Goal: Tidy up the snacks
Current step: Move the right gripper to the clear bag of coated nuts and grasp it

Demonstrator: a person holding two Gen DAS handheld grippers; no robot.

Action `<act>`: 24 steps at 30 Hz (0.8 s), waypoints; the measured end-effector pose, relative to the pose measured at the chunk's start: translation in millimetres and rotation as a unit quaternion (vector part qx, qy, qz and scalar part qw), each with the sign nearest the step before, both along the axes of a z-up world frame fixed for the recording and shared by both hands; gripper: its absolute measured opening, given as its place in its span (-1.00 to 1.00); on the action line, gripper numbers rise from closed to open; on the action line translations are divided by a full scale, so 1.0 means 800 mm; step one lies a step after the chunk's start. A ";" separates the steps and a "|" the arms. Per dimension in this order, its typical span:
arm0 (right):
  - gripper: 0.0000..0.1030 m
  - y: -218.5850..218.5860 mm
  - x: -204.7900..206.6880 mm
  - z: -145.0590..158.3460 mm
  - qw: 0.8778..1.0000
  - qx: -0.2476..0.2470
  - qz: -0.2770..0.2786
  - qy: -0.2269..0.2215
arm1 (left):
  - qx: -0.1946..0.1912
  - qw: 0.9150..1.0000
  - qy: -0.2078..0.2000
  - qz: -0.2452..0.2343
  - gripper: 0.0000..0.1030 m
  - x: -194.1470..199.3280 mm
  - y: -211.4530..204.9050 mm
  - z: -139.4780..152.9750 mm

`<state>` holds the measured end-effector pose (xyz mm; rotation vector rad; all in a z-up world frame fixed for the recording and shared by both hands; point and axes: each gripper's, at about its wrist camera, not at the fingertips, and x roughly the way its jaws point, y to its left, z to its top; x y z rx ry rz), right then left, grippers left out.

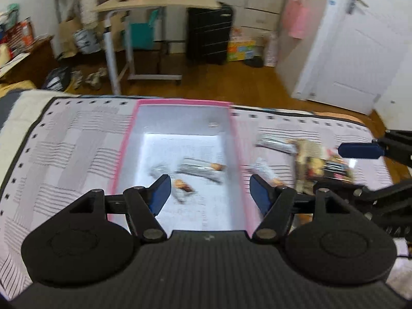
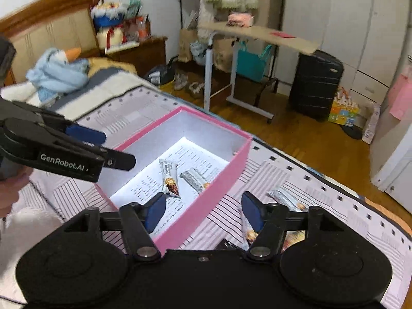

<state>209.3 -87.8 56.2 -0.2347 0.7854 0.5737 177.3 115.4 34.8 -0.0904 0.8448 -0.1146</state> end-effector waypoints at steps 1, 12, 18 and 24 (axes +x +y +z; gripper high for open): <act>0.37 -0.013 -0.003 0.003 1.000 0.008 -0.008 0.001 | 0.004 1.000 -0.004 -0.010 0.34 -0.004 -0.012 0.004; 0.59 -0.144 -0.045 -0.045 0.997 0.036 -0.060 0.019 | 0.004 0.994 0.023 -0.106 0.54 -0.012 -0.147 -0.032; 0.64 -0.171 -0.045 -0.121 0.999 0.003 -0.022 0.049 | -0.010 0.992 0.084 -0.096 0.50 -0.002 -0.190 -0.099; 0.66 -0.171 -0.038 -0.185 0.996 -0.079 0.039 0.035 | -0.036 0.989 0.133 -0.059 0.46 0.005 -0.212 -0.159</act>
